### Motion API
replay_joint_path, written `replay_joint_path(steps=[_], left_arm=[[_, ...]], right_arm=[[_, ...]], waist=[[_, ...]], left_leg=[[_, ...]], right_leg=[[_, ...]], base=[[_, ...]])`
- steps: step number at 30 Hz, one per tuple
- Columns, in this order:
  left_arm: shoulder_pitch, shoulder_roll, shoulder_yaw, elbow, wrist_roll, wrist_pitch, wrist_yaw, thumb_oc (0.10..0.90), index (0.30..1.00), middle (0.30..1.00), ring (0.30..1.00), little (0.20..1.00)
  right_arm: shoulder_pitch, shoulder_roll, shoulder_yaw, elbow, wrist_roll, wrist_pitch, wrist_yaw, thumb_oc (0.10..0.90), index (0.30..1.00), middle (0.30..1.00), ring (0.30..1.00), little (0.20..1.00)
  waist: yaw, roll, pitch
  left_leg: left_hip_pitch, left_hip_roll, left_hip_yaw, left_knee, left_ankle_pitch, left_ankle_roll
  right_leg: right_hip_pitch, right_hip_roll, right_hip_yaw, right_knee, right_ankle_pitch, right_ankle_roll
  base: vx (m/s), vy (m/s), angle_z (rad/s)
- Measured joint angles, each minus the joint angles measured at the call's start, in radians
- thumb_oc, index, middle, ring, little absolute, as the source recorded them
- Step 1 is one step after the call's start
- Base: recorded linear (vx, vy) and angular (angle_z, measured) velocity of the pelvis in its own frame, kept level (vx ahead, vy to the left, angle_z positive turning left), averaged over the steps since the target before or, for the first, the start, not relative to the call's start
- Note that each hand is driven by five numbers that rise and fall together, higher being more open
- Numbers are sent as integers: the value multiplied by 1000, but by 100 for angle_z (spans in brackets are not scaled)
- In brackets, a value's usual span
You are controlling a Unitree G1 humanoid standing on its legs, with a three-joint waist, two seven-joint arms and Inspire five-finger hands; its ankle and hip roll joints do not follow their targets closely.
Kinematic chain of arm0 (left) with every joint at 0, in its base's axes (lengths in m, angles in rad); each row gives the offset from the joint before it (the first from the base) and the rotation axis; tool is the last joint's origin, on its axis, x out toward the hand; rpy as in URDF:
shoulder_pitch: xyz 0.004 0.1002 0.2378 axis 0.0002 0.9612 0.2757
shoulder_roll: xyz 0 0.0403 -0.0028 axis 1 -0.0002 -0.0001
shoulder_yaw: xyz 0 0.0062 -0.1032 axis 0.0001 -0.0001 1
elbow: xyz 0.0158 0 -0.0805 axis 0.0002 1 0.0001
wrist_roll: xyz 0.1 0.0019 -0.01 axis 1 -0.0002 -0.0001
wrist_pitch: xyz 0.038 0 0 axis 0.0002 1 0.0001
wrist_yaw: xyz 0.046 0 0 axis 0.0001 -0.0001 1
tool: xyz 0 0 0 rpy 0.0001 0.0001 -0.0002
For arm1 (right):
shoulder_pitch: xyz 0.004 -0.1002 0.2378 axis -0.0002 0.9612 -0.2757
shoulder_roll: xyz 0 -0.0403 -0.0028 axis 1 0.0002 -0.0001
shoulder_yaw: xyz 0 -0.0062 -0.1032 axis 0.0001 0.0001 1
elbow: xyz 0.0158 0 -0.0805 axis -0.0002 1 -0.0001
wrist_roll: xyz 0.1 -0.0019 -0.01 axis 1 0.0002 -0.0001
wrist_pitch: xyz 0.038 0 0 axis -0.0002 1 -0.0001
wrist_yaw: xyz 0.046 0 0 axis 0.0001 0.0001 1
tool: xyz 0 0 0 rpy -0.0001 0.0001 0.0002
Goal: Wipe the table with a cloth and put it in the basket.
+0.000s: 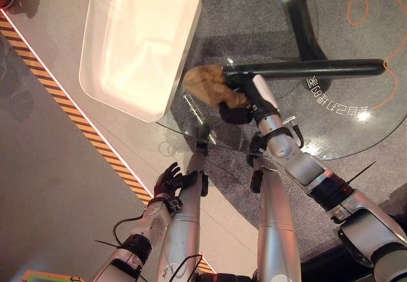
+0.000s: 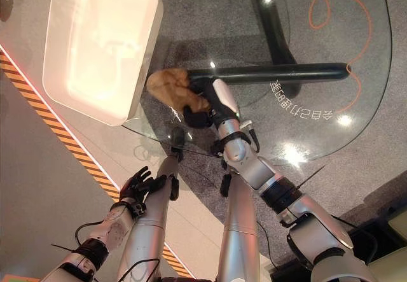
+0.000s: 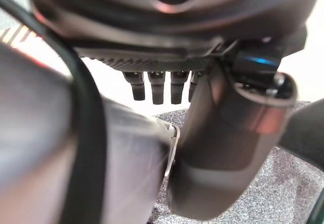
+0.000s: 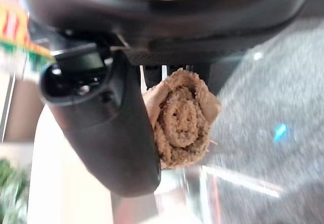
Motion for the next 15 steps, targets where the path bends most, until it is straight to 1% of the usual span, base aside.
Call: replay_joint_path(steps=[4,10,11,15], left_arm=[[0,1,0,-3,0,-7,0,800,900,900,900,900],[0,16,-2,-13,0,-7,0,800,900,900,900,900],[1,19,-2,-14,0,-10,-1,800,900,900,900,900],[1,22,-4,-20,-1,-12,-2,800,900,900,900,900]], right_arm=[[-1,-18,-57,2,0,-3,-29,100,300,300,300,200],[-2,-66,-82,-1,-5,-22,-40,100,300,300,300,200],[-1,-81,-87,-1,-5,-23,-49,100,300,300,300,200],[13,-91,-111,0,1,-32,-106,100,300,300,300,200]], waist=[[0,-1,0],[-4,-3,1],[-4,-4,2],[-5,-6,3]], left_leg=[[-7,-1,0,5,-2,3],[-26,-2,0,25,-5,6],[-32,-2,-1,35,-10,9],[-36,-4,0,35,-13,13]], right_leg=[[-5,0,1,-1,0,0],[-15,0,1,-1,1,3],[-16,0,1,-1,2,4],[-17,-1,5,-8,7,10]], base=[[0,0,0],[1,-5,0],[0,0,0],[0,0,0]])
